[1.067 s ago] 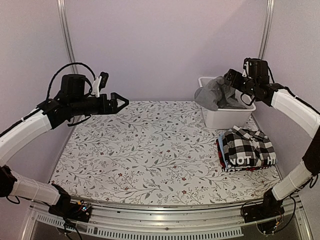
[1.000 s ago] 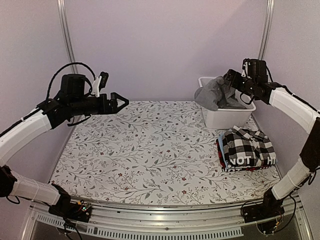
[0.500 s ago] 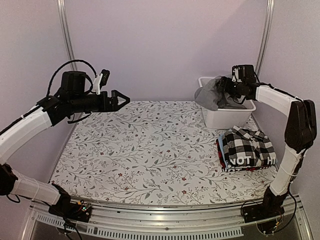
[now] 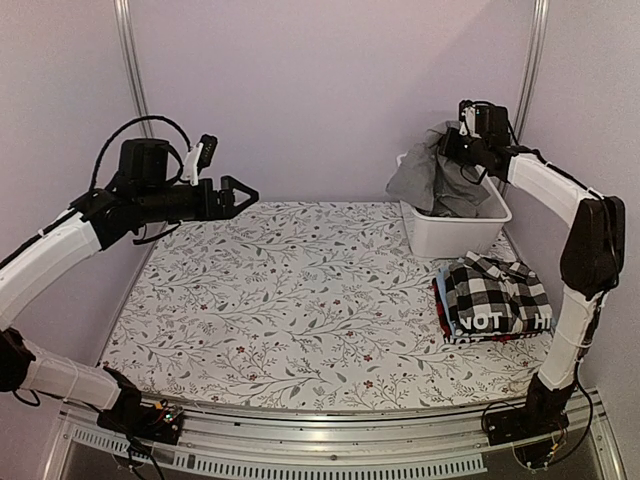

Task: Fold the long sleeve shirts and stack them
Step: Pick up the crumpled shirt from the bin, then place the crumpled shirt at the center of the board, then pick up the crumpled shirt from the center of the board.

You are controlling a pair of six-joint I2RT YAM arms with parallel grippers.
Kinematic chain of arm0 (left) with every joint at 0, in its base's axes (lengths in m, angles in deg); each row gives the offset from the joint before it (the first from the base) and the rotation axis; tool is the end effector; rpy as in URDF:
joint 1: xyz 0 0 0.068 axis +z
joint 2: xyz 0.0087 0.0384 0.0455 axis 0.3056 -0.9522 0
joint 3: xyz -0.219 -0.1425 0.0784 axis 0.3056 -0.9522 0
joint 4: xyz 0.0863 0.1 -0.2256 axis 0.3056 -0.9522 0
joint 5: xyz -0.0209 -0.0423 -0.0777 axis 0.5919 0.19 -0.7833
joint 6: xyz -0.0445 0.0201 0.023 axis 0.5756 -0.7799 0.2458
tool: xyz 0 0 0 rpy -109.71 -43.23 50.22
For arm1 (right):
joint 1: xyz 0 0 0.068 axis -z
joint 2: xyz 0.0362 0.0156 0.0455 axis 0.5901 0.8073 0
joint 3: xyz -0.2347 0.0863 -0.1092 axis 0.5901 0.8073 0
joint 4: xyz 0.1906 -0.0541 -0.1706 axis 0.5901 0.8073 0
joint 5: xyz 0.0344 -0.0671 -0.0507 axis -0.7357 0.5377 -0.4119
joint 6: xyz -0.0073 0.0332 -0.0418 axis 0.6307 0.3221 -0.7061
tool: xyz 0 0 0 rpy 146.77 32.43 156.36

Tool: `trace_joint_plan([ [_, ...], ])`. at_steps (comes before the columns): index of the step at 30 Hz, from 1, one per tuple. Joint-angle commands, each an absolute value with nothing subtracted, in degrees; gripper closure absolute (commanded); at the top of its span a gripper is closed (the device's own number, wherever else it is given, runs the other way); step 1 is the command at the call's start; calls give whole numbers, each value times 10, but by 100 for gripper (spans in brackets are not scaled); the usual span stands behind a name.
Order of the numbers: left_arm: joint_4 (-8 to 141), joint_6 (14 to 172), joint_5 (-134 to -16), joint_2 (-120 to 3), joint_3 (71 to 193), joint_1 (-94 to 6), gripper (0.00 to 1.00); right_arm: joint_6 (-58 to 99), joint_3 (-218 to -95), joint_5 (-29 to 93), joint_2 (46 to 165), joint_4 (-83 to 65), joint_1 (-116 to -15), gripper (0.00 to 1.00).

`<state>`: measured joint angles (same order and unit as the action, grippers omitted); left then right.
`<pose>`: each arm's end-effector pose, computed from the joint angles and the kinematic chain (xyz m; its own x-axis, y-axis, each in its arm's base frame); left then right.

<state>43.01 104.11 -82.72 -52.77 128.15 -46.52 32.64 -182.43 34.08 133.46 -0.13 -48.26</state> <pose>0.2375 -0.1413 0.3711 -0.5849 -0.1074 -0.8040 0.4954 0.7376 -0.4589 0.4507 0.0999 0.3601 -0.3589 0.2543 -0.8980 -0.1860 0.9234 0.3358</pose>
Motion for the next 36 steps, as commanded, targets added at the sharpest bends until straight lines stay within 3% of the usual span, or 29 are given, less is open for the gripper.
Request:
trace_joint_plan([
  [1, 431, 1049, -826, -508, 1279, -467, 0, 285, -1881, 330, 1282, -37, -530, 100],
  [9, 416, 1080, -810, -482, 1261, -467, 0, 199, -1945, 387, 1256, -9, -686, 100],
  [15, 379, 1109, -768, -464, 1243, -466, 0, 213, -1831, 421, 1250, -7, -798, 100],
  [17, 367, 1122, -756, -460, 1230, -461, 0, 241, -1748, 410, 1244, -41, -830, 90],
  [22, 358, 1141, -759, -449, 1188, -455, 0, 310, -1570, 374, 1249, -75, -898, 48],
  [27, 390, 1152, -772, -462, 1132, -454, 0, 382, -1449, 386, 1198, -102, -959, 25],
  [31, 417, 1160, -788, -483, 1104, -454, 0, 440, -1363, 440, 1125, -119, -960, 15],
  [36, 405, 1153, -785, -508, 1106, -471, 0, 451, -1340, 405, 1121, -127, -959, 14],
])
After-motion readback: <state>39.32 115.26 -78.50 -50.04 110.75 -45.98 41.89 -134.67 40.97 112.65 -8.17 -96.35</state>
